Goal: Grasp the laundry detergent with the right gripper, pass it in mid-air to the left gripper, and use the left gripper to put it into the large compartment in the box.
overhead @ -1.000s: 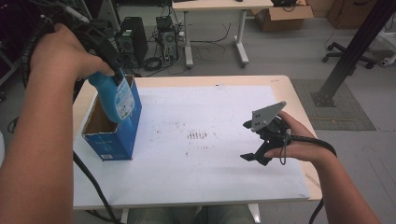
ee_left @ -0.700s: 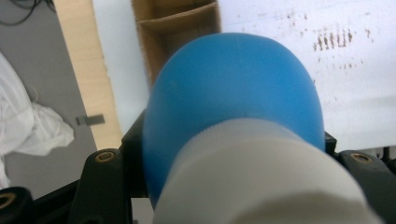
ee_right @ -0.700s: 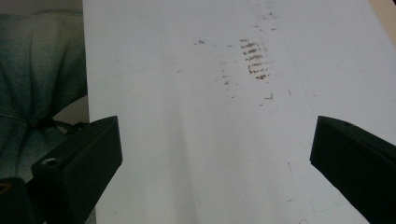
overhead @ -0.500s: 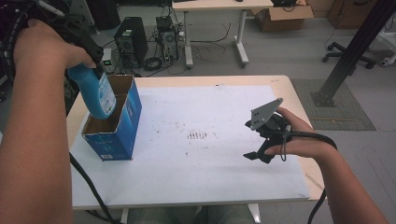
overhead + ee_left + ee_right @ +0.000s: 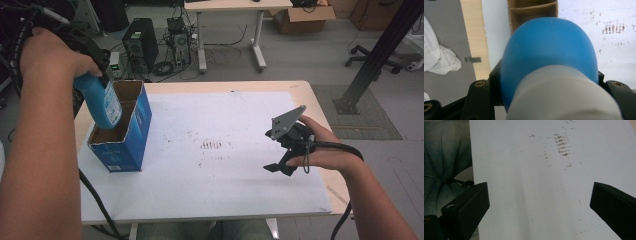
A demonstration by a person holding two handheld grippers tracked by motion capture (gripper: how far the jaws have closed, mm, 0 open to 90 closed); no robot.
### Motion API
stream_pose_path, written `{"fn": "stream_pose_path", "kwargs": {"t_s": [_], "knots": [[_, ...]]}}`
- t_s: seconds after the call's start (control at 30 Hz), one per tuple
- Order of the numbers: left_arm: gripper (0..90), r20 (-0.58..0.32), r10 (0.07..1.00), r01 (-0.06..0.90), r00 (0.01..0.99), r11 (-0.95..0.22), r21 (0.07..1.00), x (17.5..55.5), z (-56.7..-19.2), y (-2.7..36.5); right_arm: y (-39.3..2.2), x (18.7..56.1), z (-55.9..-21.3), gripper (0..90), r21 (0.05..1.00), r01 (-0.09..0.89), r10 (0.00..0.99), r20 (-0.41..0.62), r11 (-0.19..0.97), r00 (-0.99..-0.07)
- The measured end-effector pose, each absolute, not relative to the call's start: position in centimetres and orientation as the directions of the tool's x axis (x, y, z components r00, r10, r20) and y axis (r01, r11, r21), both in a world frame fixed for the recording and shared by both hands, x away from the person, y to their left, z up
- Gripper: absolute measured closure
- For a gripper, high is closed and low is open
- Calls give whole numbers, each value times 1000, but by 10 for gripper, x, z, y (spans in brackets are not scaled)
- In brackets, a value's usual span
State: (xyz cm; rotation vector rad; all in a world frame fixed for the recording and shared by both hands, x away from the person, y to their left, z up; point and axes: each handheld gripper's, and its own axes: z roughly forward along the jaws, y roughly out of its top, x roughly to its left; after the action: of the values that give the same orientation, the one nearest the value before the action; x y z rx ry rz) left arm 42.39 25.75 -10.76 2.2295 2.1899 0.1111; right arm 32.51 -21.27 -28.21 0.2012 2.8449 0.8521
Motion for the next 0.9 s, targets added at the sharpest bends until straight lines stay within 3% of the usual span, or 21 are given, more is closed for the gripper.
{"fn": "stream_pose_path", "kwargs": {"t_s": [0.9], "knots": [[393,8,1000,999,24,-24,47,431,-170,270,-211,324,-290,26,562,89,178,-105,822,-978]]}}
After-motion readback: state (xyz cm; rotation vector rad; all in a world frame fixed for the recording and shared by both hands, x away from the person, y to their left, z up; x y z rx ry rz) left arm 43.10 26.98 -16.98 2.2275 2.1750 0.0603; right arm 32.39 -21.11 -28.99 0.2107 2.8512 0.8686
